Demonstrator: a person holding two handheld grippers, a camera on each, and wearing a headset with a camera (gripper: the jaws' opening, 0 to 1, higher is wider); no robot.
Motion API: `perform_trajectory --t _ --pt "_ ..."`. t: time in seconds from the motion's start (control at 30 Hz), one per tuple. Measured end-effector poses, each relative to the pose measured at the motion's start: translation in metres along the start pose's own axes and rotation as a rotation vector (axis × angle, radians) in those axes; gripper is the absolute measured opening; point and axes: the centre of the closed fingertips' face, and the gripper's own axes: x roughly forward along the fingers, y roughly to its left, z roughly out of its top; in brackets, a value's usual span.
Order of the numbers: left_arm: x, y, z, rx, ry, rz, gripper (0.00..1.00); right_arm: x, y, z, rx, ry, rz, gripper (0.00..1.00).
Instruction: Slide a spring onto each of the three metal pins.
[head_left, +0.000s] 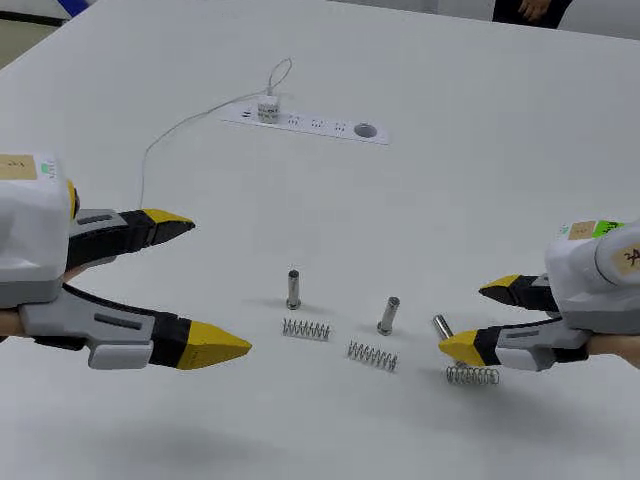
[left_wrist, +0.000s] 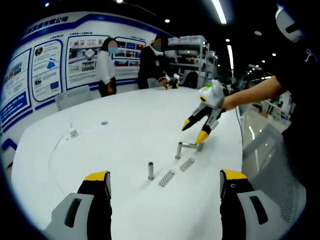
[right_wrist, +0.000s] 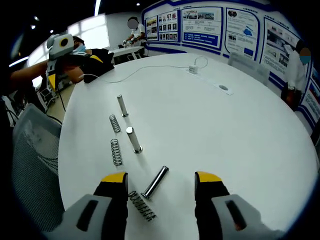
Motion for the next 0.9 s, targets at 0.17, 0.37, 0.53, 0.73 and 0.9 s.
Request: perform_trajectory --t 0.17,0.37,0.53,0.73,0.9 --pt "0.001 0.001 -0.002 -0.008 0.001 -0.002 0.93 0.007 -0.002 -0.002 0.027 0.012 0.005 0.51" --pt "0.004 0.001 -0.003 -0.014 -0.011 -0.009 0.94 0.014 -0.002 -0.002 0.053 0.015 0.014 0.43" --pt "0.007 0.000 0.000 -0.016 -0.022 -0.011 0.93 0.020 -0.002 -0.003 0.054 0.032 0.013 0.39" --pt "0.006 -0.001 0.001 -0.013 -0.026 -0.011 0.93 0.027 -0.002 -0.007 0.075 0.058 0.009 0.30" --pt "0.003 -0.002 0.000 -0.015 -0.021 -0.010 0.93 0.029 -0.002 -0.011 0.097 0.077 0.006 0.27"
